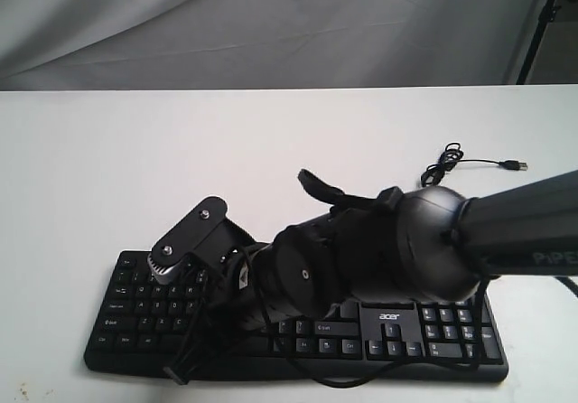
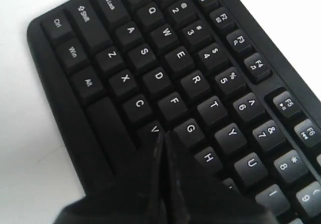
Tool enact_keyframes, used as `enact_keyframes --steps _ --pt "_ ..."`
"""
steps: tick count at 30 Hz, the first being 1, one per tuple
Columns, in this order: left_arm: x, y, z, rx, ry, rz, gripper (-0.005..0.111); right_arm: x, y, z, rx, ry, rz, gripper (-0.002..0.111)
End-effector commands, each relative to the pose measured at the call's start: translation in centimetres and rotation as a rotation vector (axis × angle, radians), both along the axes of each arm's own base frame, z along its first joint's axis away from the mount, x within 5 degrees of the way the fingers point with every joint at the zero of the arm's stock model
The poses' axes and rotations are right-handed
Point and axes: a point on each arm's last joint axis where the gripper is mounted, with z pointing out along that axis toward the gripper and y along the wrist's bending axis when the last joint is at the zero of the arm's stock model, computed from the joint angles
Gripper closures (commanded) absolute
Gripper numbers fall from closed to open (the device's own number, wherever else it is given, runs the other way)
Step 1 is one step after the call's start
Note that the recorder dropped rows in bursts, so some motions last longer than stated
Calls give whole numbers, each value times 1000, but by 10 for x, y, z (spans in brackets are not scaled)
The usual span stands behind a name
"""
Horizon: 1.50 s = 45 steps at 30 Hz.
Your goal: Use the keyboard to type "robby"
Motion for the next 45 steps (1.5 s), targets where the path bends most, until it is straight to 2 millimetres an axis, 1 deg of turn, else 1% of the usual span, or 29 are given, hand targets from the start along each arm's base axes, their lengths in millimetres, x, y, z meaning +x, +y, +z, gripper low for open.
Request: enact_keyframes --steps 1,8,14,17,19,24,27,32,36,40,45 --pt "0 0 -1 1 -7 -6 107 3 2 -1 17 -18 -15 108" --pt "0 0 -1 1 -7 -6 107 3 2 -1 17 -18 -15 108" --pt "0 0 -1 1 -7 -6 107 3 2 -11 -4 -3 -14 108" --pt "0 0 -1 1 -7 -6 107 3 2 -12 -6 -2 -14 108" --pt "0 0 -1 1 -7 -6 107 3 2 -9 1 -7 -15 108" --pt "0 0 -1 1 -7 -6 107 2 2 6 30 -34 -9 108" --pt "0 0 -1 1 -7 -6 107 2 2 8 30 -39 -3 108" --pt "0 0 -1 1 -7 -6 107 2 2 2 18 -30 -3 108" --pt "0 0 -1 1 -7 -6 107 3 2 -11 -6 -6 -11 108" --pt "0 0 -1 1 -7 -6 107 3 2 -19 -21 10 -15 108" --pt "0 0 -1 1 -7 -6 107 3 2 -16 -14 3 -15 108"
